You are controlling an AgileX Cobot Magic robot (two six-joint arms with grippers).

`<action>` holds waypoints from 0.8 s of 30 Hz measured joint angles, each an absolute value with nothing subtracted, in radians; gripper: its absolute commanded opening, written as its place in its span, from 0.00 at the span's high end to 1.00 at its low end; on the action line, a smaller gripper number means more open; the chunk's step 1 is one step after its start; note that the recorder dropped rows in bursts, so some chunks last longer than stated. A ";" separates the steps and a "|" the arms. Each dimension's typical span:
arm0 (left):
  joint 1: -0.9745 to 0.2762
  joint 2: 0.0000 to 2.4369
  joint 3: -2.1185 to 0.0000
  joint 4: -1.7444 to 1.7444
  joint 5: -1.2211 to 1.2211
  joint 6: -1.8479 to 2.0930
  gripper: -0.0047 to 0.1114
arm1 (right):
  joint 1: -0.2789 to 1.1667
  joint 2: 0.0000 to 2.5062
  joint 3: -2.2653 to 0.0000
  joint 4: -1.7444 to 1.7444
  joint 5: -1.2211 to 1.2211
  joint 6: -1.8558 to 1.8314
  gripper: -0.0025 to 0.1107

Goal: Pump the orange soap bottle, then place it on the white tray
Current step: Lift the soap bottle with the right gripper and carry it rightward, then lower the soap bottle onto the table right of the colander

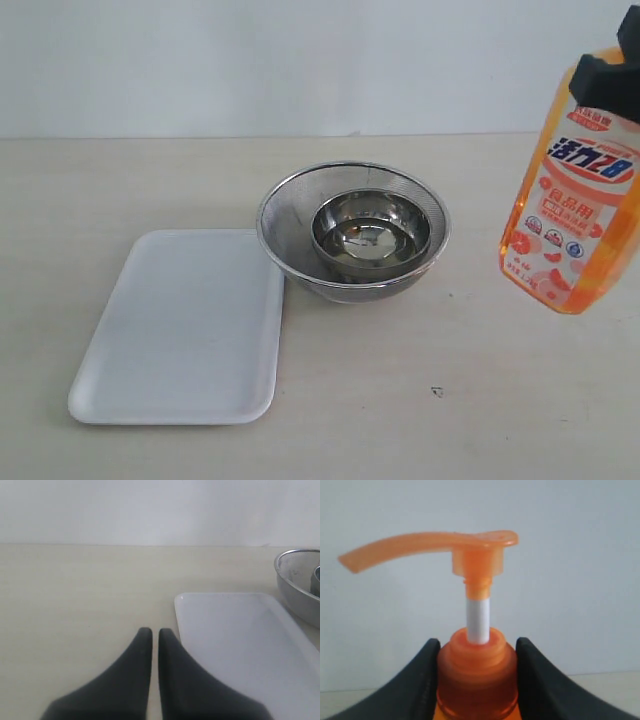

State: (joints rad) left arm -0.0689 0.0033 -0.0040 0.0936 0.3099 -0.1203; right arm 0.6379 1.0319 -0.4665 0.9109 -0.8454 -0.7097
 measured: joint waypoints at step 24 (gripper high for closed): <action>-0.069 0.003 -0.004 0.094 0.310 -0.120 0.92 | 0.638 1.497 -0.576 0.947 -1.139 -0.555 0.98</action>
State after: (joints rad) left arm -0.0689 0.0033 -0.0040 0.0936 0.3099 -0.1203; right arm 0.6379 1.4974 -0.5756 0.9466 -1.1394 -0.5552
